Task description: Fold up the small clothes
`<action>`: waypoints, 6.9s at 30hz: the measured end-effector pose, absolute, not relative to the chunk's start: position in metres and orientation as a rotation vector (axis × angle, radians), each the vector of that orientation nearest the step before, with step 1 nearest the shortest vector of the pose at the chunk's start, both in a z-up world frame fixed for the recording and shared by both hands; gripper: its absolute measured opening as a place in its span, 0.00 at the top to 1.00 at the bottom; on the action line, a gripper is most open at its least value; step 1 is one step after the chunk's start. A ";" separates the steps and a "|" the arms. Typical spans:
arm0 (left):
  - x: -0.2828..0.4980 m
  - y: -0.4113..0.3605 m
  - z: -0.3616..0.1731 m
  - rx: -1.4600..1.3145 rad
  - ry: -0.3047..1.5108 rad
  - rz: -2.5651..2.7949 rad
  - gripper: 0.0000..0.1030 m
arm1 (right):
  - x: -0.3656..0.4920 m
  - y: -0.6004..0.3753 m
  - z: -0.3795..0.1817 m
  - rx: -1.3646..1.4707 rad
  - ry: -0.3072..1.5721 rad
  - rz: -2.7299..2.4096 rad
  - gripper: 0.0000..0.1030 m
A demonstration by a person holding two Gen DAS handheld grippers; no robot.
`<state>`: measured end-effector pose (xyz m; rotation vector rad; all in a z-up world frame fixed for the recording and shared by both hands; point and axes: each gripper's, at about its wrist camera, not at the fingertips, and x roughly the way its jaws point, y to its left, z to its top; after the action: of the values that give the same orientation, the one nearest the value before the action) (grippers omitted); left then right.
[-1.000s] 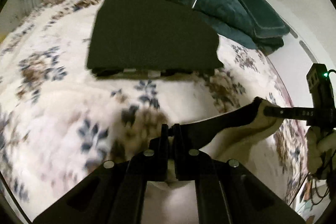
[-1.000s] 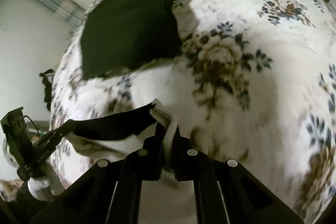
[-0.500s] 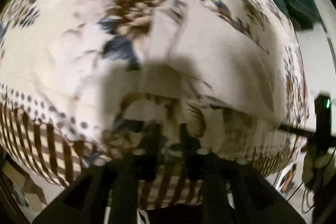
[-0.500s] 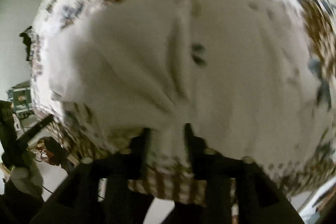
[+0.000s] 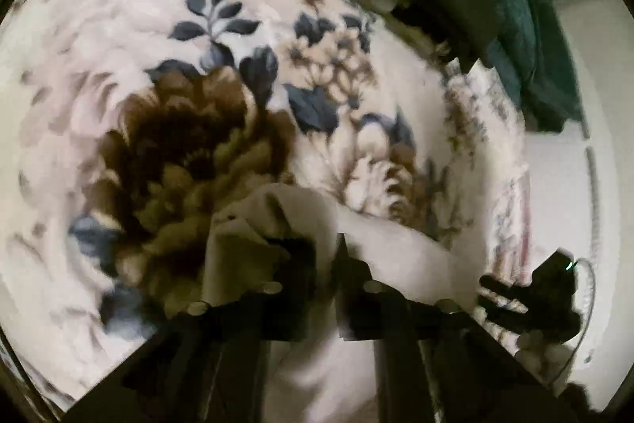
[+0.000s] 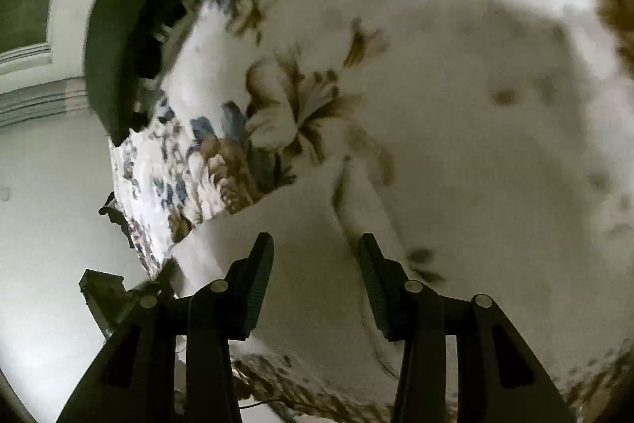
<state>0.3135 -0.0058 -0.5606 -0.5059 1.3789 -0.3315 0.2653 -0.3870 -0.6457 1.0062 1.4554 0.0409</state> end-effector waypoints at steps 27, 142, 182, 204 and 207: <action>0.243 0.023 -0.547 -0.631 1.368 -0.391 0.94 | 0.223 -0.368 -0.615 0.918 1.422 0.112 0.95; 0.296 0.024 -0.526 -0.815 1.294 -0.500 0.84 | 0.277 -0.367 -0.637 1.064 1.435 0.445 0.80; 0.609 -0.025 -0.434 0.001 1.090 -0.048 0.00 | 0.620 -0.318 -0.497 0.090 1.353 -0.117 0.02; 0.409 -0.049 -0.212 -0.012 0.889 -0.043 0.00 | 0.391 -0.275 -0.205 -0.001 1.000 -0.282 0.02; 0.377 -0.047 -0.178 -0.017 0.842 -0.043 0.00 | 0.349 -0.270 -0.161 -0.013 0.941 -0.275 0.02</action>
<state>0.3768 -0.0470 -0.1782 -0.0172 0.8419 -0.0431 0.3490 -0.2701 -0.1612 -0.0133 0.9415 -0.2750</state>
